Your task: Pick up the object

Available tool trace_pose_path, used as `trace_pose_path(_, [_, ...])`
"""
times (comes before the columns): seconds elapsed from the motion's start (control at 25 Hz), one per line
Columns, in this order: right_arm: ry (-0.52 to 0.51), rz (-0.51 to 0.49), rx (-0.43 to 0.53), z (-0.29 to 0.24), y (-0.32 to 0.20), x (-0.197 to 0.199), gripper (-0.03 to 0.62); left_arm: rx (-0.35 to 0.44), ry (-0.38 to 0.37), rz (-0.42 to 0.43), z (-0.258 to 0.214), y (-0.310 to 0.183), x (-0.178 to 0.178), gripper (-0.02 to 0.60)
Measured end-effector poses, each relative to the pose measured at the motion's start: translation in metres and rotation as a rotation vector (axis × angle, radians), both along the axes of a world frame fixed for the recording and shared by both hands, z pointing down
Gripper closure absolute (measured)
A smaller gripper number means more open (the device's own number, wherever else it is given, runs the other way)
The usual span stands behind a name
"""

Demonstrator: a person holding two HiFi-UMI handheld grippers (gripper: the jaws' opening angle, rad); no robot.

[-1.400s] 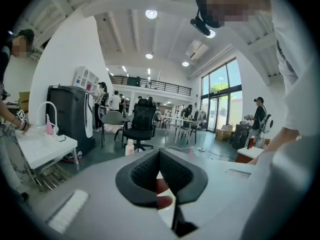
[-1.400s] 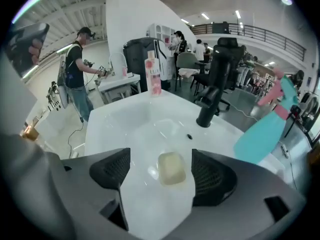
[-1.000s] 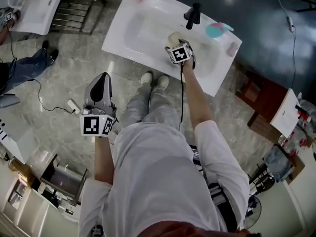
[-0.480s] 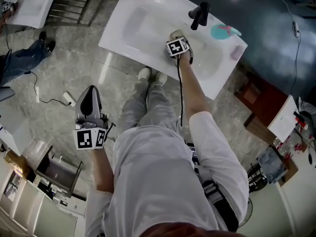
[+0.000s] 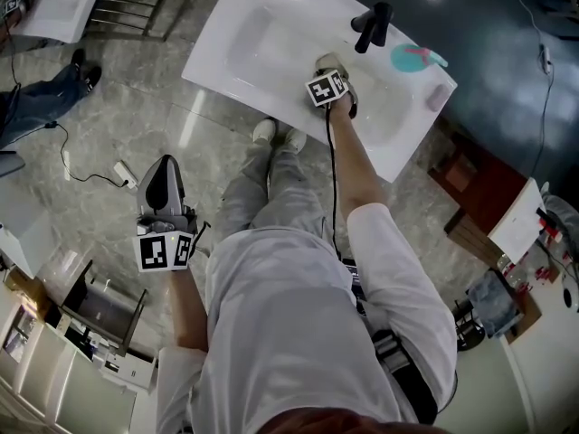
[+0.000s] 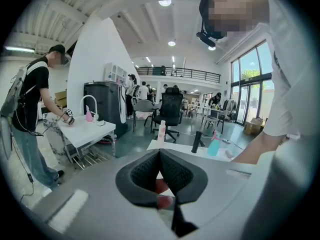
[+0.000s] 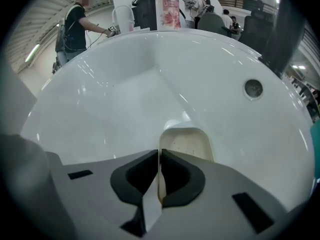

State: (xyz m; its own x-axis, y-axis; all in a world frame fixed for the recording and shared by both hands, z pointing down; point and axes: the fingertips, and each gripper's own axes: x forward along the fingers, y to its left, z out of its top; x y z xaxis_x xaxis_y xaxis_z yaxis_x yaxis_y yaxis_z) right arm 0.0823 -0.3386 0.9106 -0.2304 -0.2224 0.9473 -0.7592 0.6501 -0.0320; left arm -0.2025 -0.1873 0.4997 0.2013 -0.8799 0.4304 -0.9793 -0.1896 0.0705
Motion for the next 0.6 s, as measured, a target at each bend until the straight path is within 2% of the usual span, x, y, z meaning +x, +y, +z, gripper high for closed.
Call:
trace_pose_path(0.16, [-0.027,-0.013,0.022,-0.008,-0.001,-0.001,0.580,0.009,-0.003,0.006,-0.003,-0.001,0.000,0.582])
trace_pose_path(0.44, [-0.164,0.028,0.079,-0.055,-0.002,-0.011,0.580,0.046,0.008,0.041,-0.012,-0.006,0.007,0.582])
trace_pose_path(0.6, [-0.244,0.038,0.146,-0.094,-0.002,-0.017,0.580,0.084,0.021,0.085,-0.021,-0.015,0.018,0.581])
